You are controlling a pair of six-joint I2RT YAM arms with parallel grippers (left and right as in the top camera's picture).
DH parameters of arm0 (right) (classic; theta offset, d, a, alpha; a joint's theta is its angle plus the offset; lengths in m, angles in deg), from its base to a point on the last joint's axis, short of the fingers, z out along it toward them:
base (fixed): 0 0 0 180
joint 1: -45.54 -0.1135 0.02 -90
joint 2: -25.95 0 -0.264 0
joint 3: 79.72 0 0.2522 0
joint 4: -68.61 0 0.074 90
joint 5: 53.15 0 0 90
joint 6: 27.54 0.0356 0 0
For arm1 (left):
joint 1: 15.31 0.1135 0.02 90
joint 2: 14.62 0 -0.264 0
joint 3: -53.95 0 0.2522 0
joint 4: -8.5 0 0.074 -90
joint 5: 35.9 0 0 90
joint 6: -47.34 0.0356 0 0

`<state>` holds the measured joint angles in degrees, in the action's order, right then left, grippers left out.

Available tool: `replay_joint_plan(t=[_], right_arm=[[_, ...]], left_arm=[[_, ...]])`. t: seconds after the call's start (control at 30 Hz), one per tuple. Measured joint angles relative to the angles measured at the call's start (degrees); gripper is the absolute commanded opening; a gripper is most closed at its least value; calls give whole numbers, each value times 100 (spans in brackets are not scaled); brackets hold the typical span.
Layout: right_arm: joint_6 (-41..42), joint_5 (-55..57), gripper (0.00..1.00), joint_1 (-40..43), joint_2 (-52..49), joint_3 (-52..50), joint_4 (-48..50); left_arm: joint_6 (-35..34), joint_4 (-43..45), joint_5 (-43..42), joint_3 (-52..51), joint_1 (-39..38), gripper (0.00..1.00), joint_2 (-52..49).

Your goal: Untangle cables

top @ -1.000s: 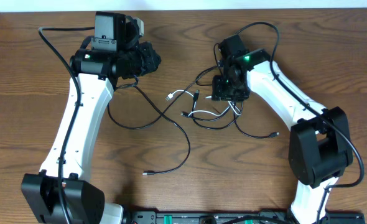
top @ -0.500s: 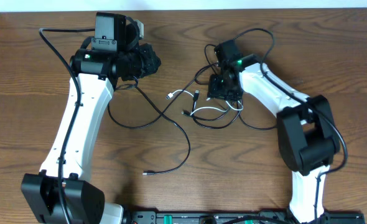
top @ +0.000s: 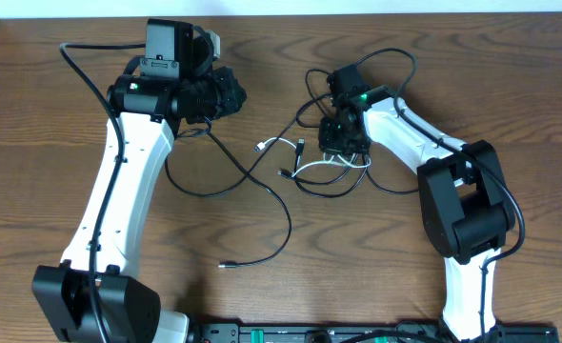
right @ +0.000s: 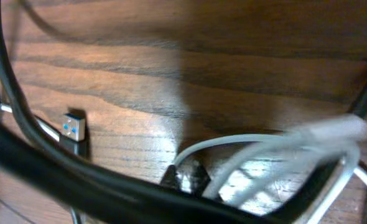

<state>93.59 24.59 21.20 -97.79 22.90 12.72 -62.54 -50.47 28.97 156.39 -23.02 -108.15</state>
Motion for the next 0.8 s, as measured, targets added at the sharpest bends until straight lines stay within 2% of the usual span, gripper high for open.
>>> replay_joint_plan(t=[0.23, 0.33, 0.43, 0.6, 0.63, 0.73, 0.8], right_arm=[[-1049, -835, 1, 90, 118, 28, -378], [-1823, -1554, 1, 232, 610, 201, -876], [-2435, -2363, 1, 437, 1567, 555, -1147], [-2739, -3294, 1, 931, 2785, 713, -1064], [-2754, -3460, 1, 1038, 2918, 715, -1054], [-2723, -4052, 1, 1405, 3154, 719, -1027], [-2656, -4400, 1, 1580, 3139, 719, -1025]], left_arm=[[0, 0, 0, 0, 0, 17, 0], [0, 0, -2, 0, 0, 17, 0], [0, 2, -2, 0, 0, 17, 0], [0, 4, -2, 0, -2, 17, 0], [0, 4, 0, 0, 0, 23, 0], [-17, 74, 0, 0, -33, 33, -2], [-26, 225, 2, -2, -114, 49, -2]])
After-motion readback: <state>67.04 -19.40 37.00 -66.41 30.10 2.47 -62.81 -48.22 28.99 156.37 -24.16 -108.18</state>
